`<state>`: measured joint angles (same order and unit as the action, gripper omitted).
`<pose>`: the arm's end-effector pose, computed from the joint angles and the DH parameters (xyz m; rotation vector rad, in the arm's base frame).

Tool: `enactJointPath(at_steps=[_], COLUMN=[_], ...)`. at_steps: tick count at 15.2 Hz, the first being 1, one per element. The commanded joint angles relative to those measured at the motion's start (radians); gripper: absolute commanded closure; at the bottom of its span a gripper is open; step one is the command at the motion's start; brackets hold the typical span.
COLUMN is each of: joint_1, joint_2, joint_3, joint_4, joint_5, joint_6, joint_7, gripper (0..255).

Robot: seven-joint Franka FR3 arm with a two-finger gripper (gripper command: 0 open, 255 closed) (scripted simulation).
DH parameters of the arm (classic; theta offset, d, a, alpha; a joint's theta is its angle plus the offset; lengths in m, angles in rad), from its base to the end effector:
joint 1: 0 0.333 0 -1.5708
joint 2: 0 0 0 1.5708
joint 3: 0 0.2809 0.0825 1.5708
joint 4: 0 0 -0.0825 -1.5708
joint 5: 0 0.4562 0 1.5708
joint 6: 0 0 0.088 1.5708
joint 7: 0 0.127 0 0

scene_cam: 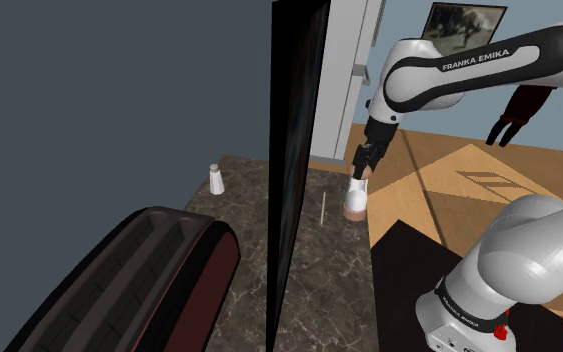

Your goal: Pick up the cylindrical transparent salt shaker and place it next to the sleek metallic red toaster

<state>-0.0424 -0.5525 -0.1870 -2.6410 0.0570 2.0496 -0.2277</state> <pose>0.4350 -0.0844 0.3281 -2.9870 -0.0006 0.0231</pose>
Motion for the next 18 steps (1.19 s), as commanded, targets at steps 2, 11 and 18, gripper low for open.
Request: enactJointPath(at_steps=[2, 11, 18], joint_1=[-0.001, -0.001, 0.000], joint_2=[-0.016, -0.051, -0.062], joint_3=[0.004, 0.013, 0.019], joint_4=[0.027, 0.125, 0.211], joint_5=[-0.002, -0.004, -0.003], joint_6=[-0.043, -0.174, -0.271], joint_7=[0.007, 0.025, 0.037], gripper=[255, 255, 255])
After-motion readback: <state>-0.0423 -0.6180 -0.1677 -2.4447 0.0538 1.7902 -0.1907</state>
